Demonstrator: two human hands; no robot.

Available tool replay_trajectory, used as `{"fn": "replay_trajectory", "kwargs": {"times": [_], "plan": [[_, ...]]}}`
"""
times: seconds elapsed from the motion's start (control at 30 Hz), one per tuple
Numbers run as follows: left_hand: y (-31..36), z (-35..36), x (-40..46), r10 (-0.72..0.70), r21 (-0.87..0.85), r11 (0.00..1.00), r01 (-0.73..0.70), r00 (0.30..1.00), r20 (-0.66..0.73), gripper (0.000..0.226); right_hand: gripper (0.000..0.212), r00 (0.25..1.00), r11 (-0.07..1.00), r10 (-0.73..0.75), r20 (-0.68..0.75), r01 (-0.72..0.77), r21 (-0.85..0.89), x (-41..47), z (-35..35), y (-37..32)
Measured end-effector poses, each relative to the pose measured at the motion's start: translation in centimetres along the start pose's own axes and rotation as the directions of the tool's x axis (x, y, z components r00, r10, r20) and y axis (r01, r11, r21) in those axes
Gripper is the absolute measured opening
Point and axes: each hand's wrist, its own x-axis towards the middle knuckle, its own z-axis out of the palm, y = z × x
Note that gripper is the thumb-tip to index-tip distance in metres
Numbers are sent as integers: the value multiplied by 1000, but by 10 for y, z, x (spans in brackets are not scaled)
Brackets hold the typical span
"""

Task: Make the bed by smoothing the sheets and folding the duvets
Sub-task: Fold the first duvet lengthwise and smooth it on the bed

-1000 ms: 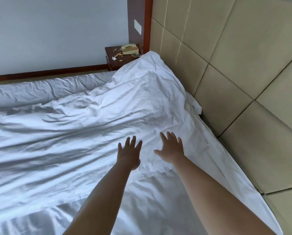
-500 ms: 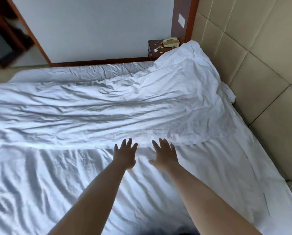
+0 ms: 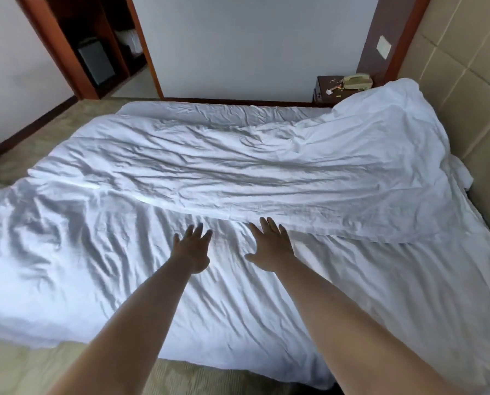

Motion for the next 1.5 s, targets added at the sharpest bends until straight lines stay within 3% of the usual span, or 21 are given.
{"fn": "replay_trajectory", "kwargs": {"times": [0.33, 0.57, 0.9, 1.03, 1.27, 1.5], "plan": [[-219, 46, -41, -44, -95, 995, 40, 998, -36, 73, 82, 998, 997, -10, 61, 15, -78, 32, 59, -215], [-350, 84, -56, -101, -201, 973, 109, 994, 50, 74, 77, 986, 988, -95, 134, 110, -105, 72, 90, -348], [-514, 110, 28, -151, -164, 973, 165, 984, 97, 73, 71, 967, 977, -179, 179, 195, -80, 215, 142, -486], [-584, 114, 62, -151, -134, 974, 183, 964, 218, 73, 71, 951, 981, -184, 246, 193, -12, 267, 161, -544], [-696, 133, 89, -203, -187, 947, 260, 939, 276, 71, 71, 937, 988, -144, 318, 152, 0, 317, 185, -607], [-791, 158, 119, -115, -210, 962, 176, 954, 276, 72, 70, 936, 992, -108, 335, 122, -19, 358, 209, -695]]}}
